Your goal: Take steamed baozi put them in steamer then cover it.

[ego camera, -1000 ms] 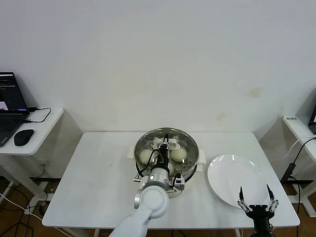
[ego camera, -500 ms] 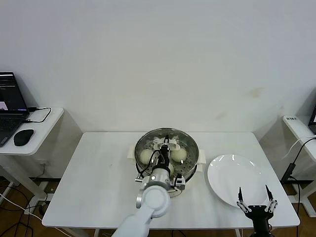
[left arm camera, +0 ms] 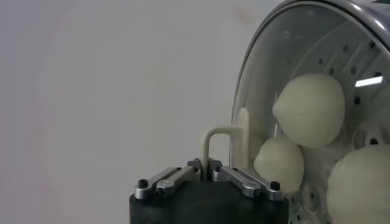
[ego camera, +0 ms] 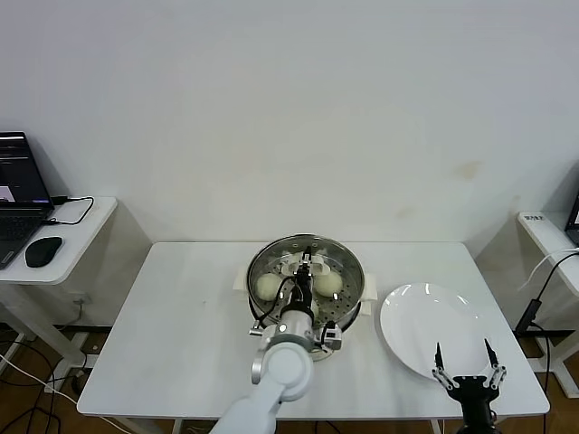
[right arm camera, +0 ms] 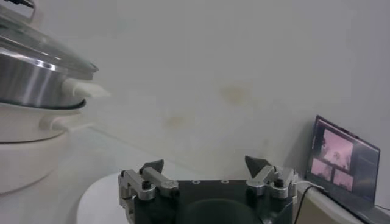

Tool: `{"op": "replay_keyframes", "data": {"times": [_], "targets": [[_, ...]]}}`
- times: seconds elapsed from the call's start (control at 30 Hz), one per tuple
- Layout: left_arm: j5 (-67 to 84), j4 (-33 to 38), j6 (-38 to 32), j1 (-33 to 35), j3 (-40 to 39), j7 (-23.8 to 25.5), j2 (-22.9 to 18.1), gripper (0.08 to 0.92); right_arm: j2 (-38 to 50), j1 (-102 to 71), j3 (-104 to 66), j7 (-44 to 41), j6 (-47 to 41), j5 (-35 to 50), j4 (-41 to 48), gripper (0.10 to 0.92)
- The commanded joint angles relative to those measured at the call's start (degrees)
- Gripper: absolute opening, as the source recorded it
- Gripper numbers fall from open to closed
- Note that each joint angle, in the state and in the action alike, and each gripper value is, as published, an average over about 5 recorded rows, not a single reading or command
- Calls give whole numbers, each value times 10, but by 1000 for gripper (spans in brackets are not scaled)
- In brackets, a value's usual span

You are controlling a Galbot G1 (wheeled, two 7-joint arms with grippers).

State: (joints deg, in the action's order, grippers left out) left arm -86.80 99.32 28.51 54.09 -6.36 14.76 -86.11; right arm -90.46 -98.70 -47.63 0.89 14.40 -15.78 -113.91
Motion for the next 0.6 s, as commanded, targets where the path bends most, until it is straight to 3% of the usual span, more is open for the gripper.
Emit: {"op": "replay_keyframes", "data": {"times": [0.03, 0.37, 0.6], "targets": [[12, 53, -1, 22, 4, -5, 17, 332, 0, 0, 2, -1, 0, -1, 0, 823], [146, 184, -45, 120, 33, -87, 94, 618, 1, -3, 4, -2, 3, 0, 4, 823], [392, 274, -134, 230, 106, -159, 141, 800, 3, -6, 5, -5, 3, 6, 9, 823]]}}
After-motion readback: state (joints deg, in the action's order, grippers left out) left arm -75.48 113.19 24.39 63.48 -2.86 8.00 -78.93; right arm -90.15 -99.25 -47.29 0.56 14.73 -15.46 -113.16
